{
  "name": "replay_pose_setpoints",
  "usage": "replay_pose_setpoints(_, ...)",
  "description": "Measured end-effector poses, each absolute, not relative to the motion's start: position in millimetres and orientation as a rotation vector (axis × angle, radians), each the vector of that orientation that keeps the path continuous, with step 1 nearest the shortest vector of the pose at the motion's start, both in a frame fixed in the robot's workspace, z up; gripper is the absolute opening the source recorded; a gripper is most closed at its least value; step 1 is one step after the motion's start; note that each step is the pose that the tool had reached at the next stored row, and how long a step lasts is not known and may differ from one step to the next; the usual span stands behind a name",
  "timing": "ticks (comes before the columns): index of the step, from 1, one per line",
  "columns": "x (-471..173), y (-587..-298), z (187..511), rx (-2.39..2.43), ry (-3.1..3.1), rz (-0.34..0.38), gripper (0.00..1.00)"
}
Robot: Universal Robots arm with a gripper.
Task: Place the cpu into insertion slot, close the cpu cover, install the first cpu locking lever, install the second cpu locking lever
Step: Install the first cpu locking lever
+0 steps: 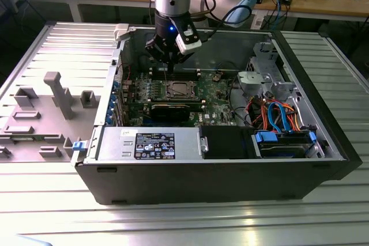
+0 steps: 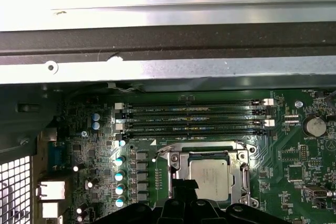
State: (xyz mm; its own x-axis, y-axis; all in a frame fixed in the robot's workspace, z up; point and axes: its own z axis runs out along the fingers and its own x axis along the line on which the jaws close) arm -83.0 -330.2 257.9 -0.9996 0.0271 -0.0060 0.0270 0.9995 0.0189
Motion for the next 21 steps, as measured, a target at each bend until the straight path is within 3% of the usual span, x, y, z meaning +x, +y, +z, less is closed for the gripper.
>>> replay_pose_setpoints(21, -103, -330, 258, -0.088, 3.121, 0.031, 0.11)
